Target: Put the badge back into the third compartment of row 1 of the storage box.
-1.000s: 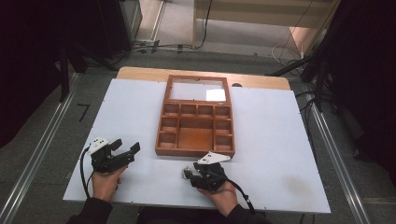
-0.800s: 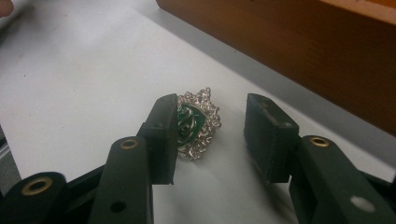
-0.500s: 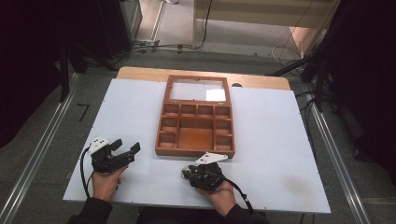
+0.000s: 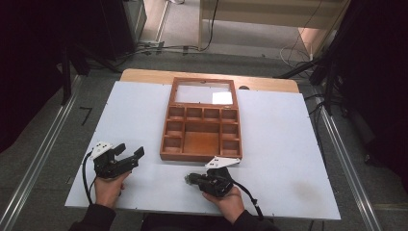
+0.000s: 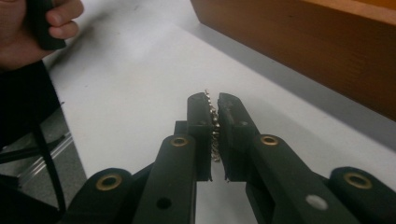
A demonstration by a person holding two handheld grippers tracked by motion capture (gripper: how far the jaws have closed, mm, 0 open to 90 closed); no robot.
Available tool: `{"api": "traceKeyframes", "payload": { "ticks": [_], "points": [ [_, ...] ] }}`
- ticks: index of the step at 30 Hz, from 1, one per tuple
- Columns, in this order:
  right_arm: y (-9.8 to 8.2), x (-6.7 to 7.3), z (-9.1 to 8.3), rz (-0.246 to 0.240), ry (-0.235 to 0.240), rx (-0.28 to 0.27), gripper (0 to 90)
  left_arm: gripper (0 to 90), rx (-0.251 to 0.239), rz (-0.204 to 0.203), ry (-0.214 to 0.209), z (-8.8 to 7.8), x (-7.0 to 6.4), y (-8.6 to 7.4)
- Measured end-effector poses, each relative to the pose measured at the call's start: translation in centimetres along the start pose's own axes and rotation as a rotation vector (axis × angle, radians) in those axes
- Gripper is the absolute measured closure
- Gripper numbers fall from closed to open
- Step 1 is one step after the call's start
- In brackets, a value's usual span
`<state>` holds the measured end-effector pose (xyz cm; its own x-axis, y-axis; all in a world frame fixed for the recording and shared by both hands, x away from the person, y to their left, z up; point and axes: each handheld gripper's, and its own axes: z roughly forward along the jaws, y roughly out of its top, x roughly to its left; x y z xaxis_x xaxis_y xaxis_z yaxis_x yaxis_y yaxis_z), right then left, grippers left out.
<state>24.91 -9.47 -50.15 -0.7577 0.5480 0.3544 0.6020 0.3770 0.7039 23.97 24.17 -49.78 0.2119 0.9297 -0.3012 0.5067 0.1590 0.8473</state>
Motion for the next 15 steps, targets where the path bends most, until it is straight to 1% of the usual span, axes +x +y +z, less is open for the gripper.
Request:
{"api": "traceKeyframes", "payload": {
  "ticks": [1,4,6,11,15],
  "points": [
    [-0.01,-0.05,0.00,0.003,0.002,0.001,85.7,20.1,0.000,0.000,0.000,0.00,0.00,0.00],
    [-0.08,-0.15,-0.02,-0.013,0.006,-0.001,85.7,20.1,0.000,-0.001,0.001,-0.01,0.03,0.00],
    [-0.10,-0.23,-0.04,-0.003,0.013,-0.002,85.8,20.1,-0.001,-0.001,0.001,-0.01,0.04,0.00],
    [-0.06,-0.08,-0.06,-0.013,0.004,-0.001,85.8,20.1,-0.001,-0.001,0.002,-0.01,0.02,0.00],
    [0.08,-0.09,-0.24,-0.010,-0.002,-0.003,85.8,20.1,-0.002,-0.003,0.000,-0.02,0.04,0.01]
  ]
}}
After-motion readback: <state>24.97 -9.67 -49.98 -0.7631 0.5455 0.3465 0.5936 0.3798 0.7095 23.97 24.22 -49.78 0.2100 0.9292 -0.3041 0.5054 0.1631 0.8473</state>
